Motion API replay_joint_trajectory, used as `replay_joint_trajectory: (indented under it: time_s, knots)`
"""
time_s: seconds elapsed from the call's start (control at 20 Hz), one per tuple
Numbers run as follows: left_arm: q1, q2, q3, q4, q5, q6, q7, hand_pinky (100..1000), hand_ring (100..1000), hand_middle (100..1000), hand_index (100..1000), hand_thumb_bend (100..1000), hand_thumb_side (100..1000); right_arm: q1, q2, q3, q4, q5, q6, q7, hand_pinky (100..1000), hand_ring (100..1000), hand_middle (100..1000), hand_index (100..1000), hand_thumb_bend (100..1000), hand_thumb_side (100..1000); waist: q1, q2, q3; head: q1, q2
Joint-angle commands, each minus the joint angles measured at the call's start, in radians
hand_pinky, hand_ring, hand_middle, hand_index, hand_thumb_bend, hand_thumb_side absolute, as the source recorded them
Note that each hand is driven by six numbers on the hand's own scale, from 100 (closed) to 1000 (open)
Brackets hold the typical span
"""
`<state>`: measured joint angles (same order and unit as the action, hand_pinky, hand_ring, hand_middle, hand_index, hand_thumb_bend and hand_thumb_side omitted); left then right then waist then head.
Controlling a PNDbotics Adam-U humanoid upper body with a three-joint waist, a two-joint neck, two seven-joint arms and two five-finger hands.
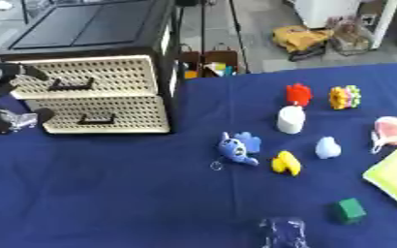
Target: Pick up objects from table and place into drawer.
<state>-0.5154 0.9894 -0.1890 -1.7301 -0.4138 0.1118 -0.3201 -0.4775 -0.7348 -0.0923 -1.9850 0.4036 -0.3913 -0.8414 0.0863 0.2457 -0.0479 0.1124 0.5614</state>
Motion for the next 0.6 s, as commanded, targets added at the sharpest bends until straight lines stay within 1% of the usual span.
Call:
replay_joint_trajectory:
  time_s: [0.05, 0.2, 0.6]
  knots:
    - [-0.021, 0.018, 0.007, 0.014, -0.013, -0.021, 0.03, 100, 100, 100, 836, 435, 672, -0.018, -0.017, -0.004, -0.015, -0.002, -0.038, -0.036, 609, 731, 702, 727, 100, 1000, -0.001, -0.013, -0.001, 0.007, -0.005]
    - [-0.028, 0.016, 0.003, 0.03, -0.021, -0.039, 0.046, 100, 100, 100, 839, 452, 688, -0.021, -0.017, -0.003, -0.015, -0.003, -0.038, -0.035, 607, 730, 702, 725, 100, 1000, 0.0, -0.011, -0.004, 0.011, -0.01]
    - [-0.051, 0.001, -0.002, 0.06, -0.024, -0.074, 0.07, 100, 100, 100, 834, 473, 693, -0.027, -0.015, -0.002, -0.015, -0.007, -0.039, -0.037, 604, 729, 700, 724, 100, 1000, 0.003, -0.003, -0.014, 0.021, -0.023]
